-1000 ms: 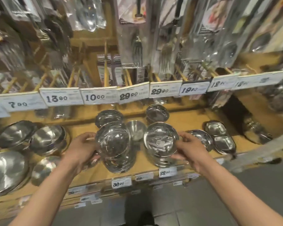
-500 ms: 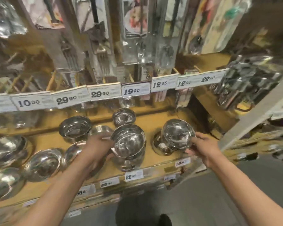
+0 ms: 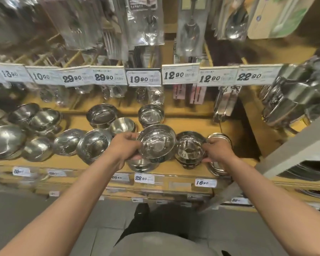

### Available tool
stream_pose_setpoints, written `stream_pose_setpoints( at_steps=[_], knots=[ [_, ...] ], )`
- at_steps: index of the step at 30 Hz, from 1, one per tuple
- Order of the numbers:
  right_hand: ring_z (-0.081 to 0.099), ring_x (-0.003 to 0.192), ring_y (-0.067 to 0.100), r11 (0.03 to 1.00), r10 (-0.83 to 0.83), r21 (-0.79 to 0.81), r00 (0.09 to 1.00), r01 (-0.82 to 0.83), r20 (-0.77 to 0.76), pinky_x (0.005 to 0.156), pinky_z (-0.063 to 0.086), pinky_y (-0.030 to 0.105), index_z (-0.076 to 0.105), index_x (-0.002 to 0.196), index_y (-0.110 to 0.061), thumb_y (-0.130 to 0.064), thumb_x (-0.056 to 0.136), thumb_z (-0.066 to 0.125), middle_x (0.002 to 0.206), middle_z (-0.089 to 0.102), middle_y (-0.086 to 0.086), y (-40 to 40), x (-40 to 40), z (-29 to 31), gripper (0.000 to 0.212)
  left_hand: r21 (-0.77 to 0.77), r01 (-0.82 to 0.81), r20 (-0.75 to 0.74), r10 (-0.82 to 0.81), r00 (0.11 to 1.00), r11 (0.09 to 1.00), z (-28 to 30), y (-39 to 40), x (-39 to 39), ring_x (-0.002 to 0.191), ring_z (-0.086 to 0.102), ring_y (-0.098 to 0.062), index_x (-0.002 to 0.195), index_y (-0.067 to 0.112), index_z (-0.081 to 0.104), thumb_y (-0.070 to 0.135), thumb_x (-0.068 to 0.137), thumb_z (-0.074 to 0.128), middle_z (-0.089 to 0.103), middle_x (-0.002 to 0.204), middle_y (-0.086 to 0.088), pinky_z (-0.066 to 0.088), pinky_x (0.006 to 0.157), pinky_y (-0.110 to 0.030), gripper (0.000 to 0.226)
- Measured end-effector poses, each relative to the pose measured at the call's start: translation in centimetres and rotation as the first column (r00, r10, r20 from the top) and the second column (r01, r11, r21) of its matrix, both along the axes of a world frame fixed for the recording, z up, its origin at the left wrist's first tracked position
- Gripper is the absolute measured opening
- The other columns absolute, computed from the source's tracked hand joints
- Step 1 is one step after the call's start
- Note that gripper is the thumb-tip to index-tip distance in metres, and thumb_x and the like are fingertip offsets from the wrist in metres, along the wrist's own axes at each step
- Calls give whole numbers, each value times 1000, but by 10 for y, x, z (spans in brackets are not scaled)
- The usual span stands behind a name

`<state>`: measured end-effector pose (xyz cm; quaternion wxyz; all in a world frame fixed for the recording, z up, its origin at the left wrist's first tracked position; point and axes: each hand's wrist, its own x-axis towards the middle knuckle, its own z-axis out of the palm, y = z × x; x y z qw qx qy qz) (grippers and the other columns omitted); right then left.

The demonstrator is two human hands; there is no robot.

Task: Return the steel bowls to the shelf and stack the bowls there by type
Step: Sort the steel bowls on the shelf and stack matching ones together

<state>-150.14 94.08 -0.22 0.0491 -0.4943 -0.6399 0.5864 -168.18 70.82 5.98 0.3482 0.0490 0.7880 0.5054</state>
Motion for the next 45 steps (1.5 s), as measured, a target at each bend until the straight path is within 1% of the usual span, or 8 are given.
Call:
stream_pose_setpoints(
  at_steps=[8,20,24,27,31,33,38,45],
  knots=[
    [72,72,19,999,37,18,998,-37,-48,49,60,25,68,123,-4,-9,95,65,98,72,9,-1,-3,-20,29,-15,21,24,-20,1000,1000,-9,29,10,66,73,-25,122,-1,62,-6,88,68,71,107,-23,59,46,-24,35],
    [74,65,18,989,-67,129,997,71,-39,71,64,43,71,105,-19,-10,96,63,77,66,-9,-9,0,-46,15,-9,135,15,-135,991,991,-28,73,23,57,68,-20,75,5,62,-10,90,61,69,84,-18,54,38,-20,21],
    [75,62,18,986,-65,153,997,71,-41,71,64,43,71,102,-23,-18,97,63,75,66,-9,-9,0,-49,10,-19,148,26,-147,989,989,-35,85,26,62,69,-23,98,-4,68,-10,90,63,71,97,-25,57,43,-22,12],
    [74,70,20,981,-46,189,999,47,-7,72,64,39,70,121,-16,-31,101,57,85,68,-6,-7,2,-48,28,-57,178,17,-178,984,982,-40,94,24,60,70,-22,98,0,66,-10,89,62,70,95,-23,56,42,-21,14],
    [71,77,30,958,-88,274,996,88,-15,79,61,47,67,83,-5,-40,102,41,76,68,7,1,4,-39,48,-103,175,-30,-179,983,979,-43,103,23,55,69,-23,92,4,61,-9,90,61,67,90,-21,49,36,-18,12],
    [68,80,29,970,-111,206,988,131,-108,76,63,46,64,91,4,-42,101,39,77,62,10,6,1,-31,54,-120,175,-51,-182,982,977,-45,109,23,50,67,-21,88,5,58,-7,90,62,66,86,-19,50,37,-19,12],
    [69,80,13,989,13,150,993,5,-119,65,64,28,70,119,-19,-44,96,57,89,70,1,3,0,-20,37,-183,243,-38,-253,967,953,-54,120,25,56,68,-19,90,6,60,-3,91,65,66,88,-16,59,52,-26,10],
    [72,73,13,986,-12,165,993,32,-116,60,62,25,65,129,-14,-19,94,65,101,72,0,1,2,-28,35,-245,279,-89,-308,947,929,-50,121,28,66,71,-29,82,15,63,-1,91,66,69,78,-11,63,81,-48,18]
  ],
)
